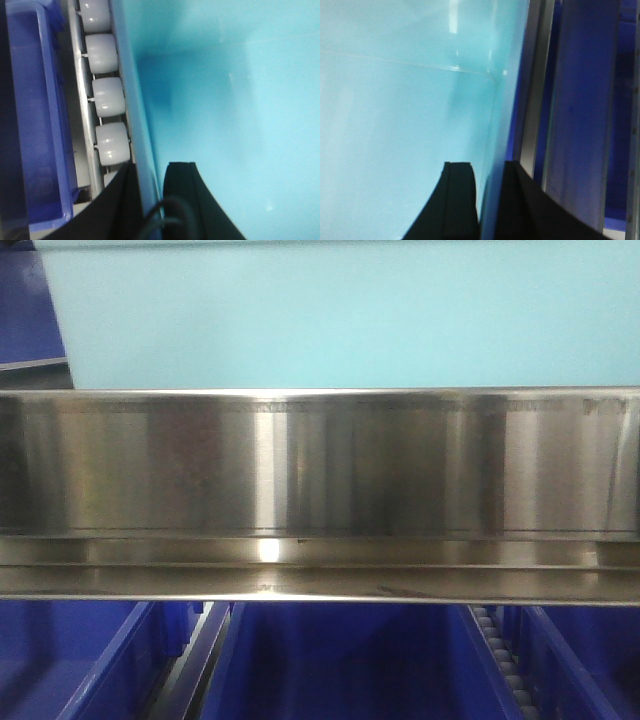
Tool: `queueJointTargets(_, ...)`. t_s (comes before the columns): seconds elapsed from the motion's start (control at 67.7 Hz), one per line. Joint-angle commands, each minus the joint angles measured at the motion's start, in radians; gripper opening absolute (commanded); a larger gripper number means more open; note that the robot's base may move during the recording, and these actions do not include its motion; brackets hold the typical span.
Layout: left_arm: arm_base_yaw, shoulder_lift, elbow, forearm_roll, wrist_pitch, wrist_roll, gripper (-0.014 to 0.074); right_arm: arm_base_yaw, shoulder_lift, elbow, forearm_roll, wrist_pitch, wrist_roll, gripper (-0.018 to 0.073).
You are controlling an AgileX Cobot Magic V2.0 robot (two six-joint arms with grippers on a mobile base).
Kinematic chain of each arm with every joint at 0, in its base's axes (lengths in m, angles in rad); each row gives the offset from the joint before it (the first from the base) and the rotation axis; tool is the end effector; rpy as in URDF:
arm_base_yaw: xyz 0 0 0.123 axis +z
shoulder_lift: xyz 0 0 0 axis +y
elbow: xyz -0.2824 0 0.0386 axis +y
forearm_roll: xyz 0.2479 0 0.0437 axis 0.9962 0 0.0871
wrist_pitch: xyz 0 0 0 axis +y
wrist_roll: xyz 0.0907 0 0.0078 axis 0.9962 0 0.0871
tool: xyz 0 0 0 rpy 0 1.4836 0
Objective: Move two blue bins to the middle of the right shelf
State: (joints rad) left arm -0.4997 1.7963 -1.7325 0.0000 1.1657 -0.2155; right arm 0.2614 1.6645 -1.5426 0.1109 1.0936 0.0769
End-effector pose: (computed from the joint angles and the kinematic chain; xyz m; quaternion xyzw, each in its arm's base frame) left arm 0.3411 -0.1862 0.3346 0.1384 0.9673 -0.0744 0.1992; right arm 0.3407 0.1004 0.3320 -0.0758 0.9713 0.0897 0.2070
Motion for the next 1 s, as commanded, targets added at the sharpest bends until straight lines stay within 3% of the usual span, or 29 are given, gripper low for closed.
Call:
queueJointTargets(0.0,0.005,-0.004,-0.009,0.029,0.010,0.004,-0.0111,-0.010,0.000,-0.007,-0.048,0.012,-0.016,-0.0151)
queueJointTargets(0.251,0.005,-0.010,-0.026,0.022,0.055,0.004,-0.0111,-0.010,-0.016,-0.007,-0.048,0.041,-0.016,-0.0152)
queueJointTargets(0.473,0.005,-0.052,-0.082,-0.032,0.055,0.004,-0.0111,-0.010,-0.086,-0.024,-0.048,0.042,-0.016,-0.0152)
queueJointTargets(0.989,0.005,-0.243,-0.230,-0.050,0.055,0.004,-0.0111,-0.010,-0.218,-0.313,-0.048,0.098,-0.016,-0.0152)
